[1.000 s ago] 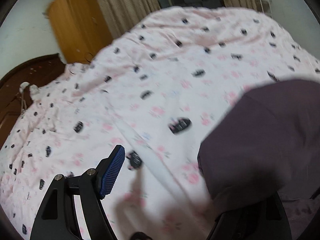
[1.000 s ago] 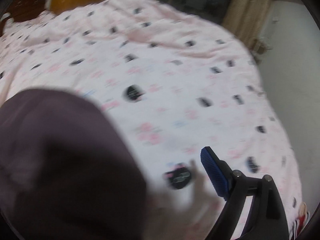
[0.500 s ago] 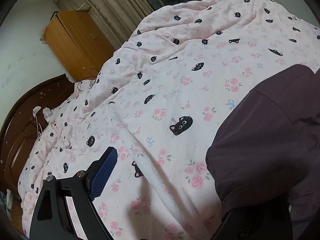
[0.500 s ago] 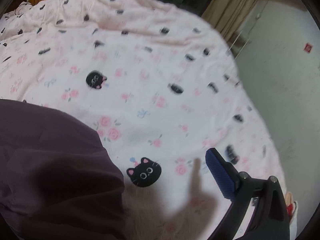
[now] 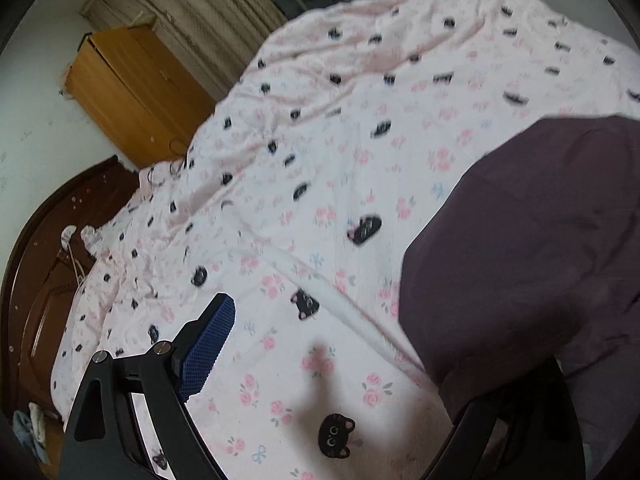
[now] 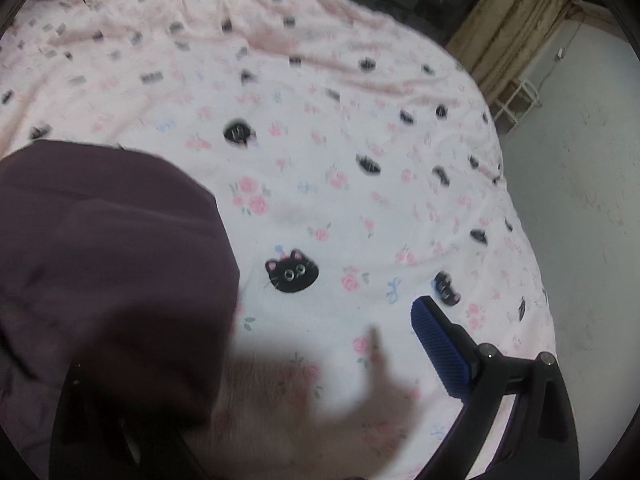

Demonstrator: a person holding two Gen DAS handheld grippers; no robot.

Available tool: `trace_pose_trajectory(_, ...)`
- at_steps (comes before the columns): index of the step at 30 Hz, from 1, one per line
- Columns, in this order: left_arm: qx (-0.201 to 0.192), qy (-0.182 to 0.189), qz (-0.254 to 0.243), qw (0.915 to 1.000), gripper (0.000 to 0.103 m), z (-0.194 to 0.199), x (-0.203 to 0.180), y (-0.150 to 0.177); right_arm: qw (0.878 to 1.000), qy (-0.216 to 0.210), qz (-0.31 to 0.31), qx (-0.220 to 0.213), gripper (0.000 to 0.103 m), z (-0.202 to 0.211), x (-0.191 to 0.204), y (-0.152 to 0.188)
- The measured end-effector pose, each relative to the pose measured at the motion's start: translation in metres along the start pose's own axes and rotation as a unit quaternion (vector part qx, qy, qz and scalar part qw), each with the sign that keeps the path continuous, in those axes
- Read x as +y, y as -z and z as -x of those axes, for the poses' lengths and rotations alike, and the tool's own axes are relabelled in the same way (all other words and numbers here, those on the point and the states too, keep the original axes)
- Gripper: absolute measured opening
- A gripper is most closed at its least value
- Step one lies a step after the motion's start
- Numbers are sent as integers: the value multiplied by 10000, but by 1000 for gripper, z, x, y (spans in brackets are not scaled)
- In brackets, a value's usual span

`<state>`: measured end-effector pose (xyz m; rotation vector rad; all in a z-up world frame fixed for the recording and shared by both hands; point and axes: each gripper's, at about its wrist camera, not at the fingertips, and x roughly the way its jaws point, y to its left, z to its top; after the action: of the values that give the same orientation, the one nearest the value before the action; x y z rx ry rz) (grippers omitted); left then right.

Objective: Fold clothes

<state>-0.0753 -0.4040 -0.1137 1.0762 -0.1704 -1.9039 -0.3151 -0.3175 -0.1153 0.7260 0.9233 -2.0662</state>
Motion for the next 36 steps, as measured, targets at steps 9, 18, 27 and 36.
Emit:
trace_pose_trajectory(9, -573, 351, -24, 9977, 89, 27, 10, -6, 9914, -1247, -30, -403, 100, 48, -15, -3)
trace_pose_trajectory(18, 11, 1069, -201, 9941, 89, -2, -2, 6, 9786, -1810, -691, -693, 100, 73, -25, -29)
trace_pose_trajectory(27, -487, 1718, 1742, 9684, 89, 10, 71, -6, 9981, -586, 18, 208, 100, 5, 20, -35)
trace_pose_trajectory(36, 536, 960, 554, 9924, 90, -44, -3, 16, 9962, -549, 141, 663, 100, -34, 30, -13)
